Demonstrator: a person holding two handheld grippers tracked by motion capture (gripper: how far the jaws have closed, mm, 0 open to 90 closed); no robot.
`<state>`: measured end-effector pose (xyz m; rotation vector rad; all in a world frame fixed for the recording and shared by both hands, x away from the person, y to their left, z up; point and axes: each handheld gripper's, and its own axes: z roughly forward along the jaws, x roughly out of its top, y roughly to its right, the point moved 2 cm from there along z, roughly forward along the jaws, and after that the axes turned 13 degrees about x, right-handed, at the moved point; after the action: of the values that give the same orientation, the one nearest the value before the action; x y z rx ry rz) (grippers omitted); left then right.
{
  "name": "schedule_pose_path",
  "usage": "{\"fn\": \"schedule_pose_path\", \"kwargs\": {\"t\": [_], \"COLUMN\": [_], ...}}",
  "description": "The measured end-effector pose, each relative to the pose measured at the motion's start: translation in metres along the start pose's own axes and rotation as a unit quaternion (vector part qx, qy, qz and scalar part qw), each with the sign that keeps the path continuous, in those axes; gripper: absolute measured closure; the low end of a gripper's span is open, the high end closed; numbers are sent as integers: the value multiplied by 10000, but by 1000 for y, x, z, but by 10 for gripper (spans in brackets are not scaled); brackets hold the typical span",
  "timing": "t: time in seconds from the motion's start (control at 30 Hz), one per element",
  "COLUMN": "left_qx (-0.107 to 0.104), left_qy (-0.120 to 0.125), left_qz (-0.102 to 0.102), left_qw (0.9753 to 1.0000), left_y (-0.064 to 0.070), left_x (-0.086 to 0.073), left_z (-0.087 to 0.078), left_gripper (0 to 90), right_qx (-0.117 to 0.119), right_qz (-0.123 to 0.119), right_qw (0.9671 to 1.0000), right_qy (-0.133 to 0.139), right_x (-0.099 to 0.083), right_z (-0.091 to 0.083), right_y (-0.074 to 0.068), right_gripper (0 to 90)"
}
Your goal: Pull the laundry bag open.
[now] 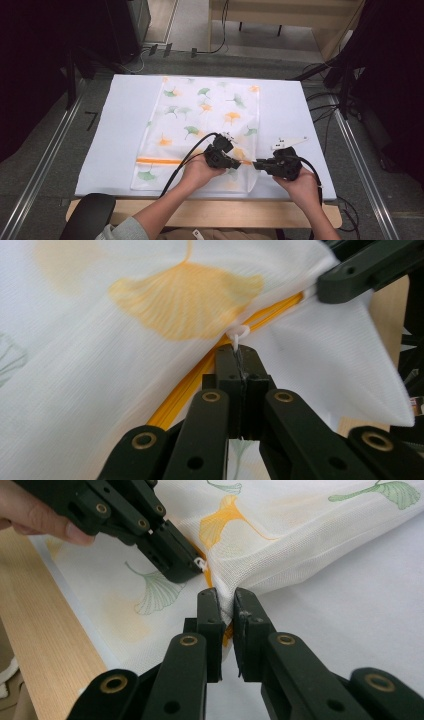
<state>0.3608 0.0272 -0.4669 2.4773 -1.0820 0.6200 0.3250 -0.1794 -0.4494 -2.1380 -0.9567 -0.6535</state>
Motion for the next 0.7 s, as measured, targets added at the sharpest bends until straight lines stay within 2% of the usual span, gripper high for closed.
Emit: {"fn": "schedule_pose_path", "kwargs": {"t": [0.23,0.53,0.7], "left_qx": [-21,-13,-11], "left_qy": [12,2,-20], "left_qz": [-72,-38,-36], "left_qw": [10000,10000,10000], "left_y": [-1,1,3], "left_x": [-1,-1,-1], "left_z": [-1,-4,-3], "left_gripper": [900,900,900], "right_qx": [-40,-57,34], "right_qz": [3,4,86], "right_qw": [10000,10000,9999], "right_qy": [-4,68,54], "right_x": [0,-1,-4], "right_z": [-1,-2,-1], "right_y": [0,1,5], "right_gripper": [851,851,846]}}
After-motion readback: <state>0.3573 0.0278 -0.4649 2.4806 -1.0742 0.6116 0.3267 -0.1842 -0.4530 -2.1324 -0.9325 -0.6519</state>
